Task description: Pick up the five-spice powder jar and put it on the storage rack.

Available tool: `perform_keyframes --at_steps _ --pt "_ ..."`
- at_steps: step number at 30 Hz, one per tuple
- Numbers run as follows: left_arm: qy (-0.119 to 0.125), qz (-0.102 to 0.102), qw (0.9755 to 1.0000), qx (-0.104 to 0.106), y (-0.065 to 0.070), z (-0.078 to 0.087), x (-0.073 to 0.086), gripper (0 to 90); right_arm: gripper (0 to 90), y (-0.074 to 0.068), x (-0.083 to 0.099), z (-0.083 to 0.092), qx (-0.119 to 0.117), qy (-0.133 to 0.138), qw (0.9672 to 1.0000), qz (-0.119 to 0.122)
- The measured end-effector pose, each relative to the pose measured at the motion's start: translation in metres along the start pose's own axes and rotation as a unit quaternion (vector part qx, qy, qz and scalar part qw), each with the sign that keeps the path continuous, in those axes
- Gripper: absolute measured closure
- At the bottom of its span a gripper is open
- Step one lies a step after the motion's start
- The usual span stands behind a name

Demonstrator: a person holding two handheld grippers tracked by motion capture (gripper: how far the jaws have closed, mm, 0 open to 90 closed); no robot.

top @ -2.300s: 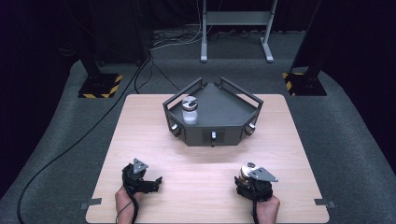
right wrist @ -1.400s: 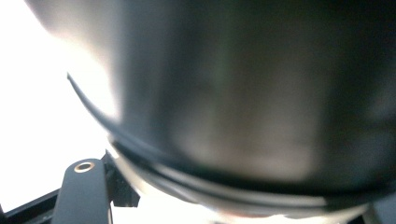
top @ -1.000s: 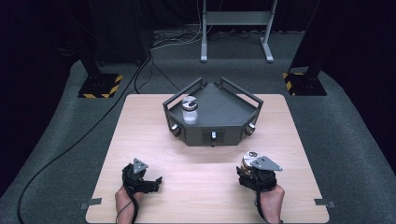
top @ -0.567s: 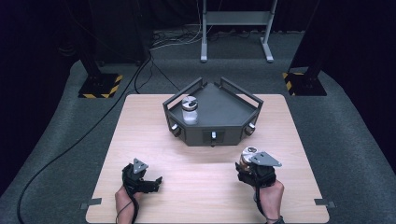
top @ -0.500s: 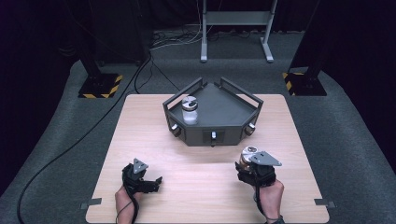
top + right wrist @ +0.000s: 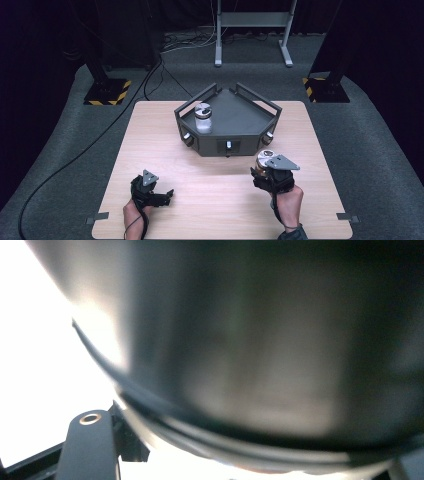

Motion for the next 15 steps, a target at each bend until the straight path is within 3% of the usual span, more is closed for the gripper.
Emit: perform_keyframes --at_steps 15 --pt "0.001 -0.001 1.0000 0.000 0.000 0.000 0.000 1.3 30.1 0.005 -0.015 -0.006 -0.001 0.000 1.0000 0.004"
Point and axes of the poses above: each handheld gripper's, and its own axes: z roughly backward along the jaws, x roughly out of its underside, y roughly to its right, the point moved 1 cm from there along -z, roughly forward along the jaws, and after that the axes turned 2 degrees about y, right-handed, at the moved point
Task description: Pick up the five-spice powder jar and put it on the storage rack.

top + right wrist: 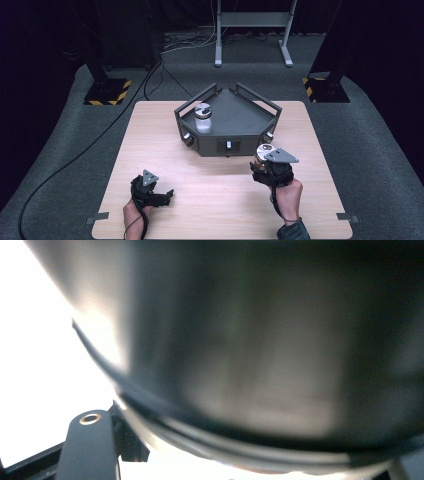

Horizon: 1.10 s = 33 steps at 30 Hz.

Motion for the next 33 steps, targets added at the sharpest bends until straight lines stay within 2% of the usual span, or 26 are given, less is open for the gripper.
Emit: perform_keyframes --at_steps 33 --pt "0.000 -0.003 1.0000 0.001 0.000 0.000 0.000 1.4 30.1 0.013 -0.037 -0.016 -0.003 0.000 1.0000 0.000"
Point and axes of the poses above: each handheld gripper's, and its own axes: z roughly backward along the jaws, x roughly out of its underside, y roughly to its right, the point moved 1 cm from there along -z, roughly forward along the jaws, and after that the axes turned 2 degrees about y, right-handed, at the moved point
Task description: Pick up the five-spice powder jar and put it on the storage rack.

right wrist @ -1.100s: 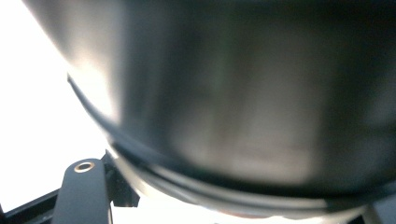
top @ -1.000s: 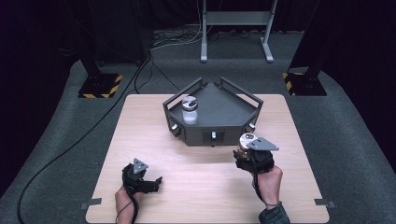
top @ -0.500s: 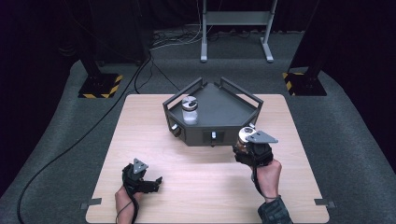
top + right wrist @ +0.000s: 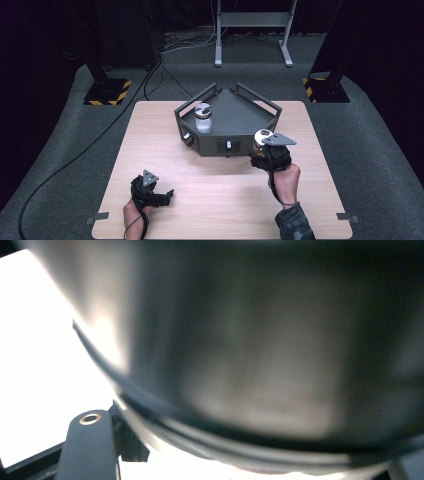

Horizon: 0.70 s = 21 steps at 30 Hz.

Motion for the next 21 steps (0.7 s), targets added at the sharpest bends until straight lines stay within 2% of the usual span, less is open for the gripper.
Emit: perform_keyframes --at_steps 21 --pt "0.001 -0.002 1.0000 0.001 0.000 0.000 0.000 1.6 30.1 0.003 -0.024 -0.010 0.008 -0.003 1.0000 0.001"
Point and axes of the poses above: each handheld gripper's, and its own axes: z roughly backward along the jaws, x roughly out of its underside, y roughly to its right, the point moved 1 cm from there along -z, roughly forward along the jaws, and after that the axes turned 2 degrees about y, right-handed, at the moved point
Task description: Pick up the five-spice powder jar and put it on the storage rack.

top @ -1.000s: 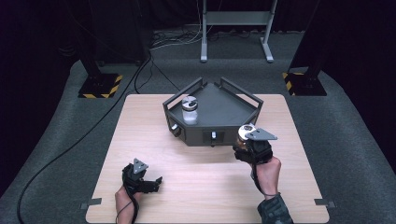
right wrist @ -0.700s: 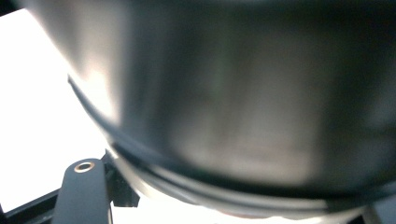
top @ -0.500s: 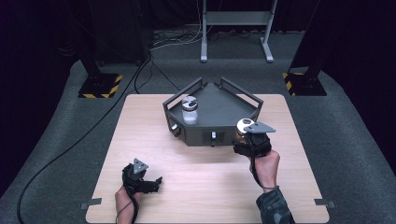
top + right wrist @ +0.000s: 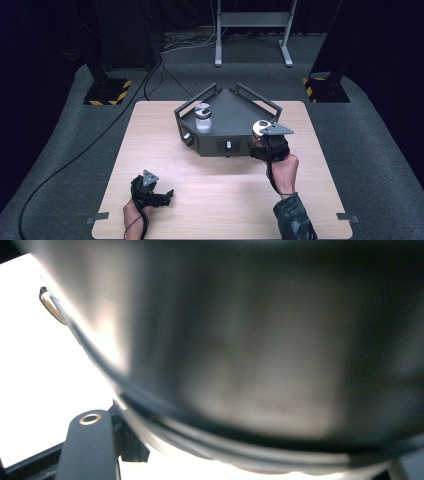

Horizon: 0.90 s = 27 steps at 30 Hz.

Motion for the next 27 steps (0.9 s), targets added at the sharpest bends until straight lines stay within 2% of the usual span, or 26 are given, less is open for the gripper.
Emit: perform_keyframes --at_steps 27 --pt "0.001 -0.002 1.0000 0.000 0.001 0.000 0.000 1.6 30.1 0.007 -0.023 -0.017 -0.001 0.001 1.0000 -0.005"
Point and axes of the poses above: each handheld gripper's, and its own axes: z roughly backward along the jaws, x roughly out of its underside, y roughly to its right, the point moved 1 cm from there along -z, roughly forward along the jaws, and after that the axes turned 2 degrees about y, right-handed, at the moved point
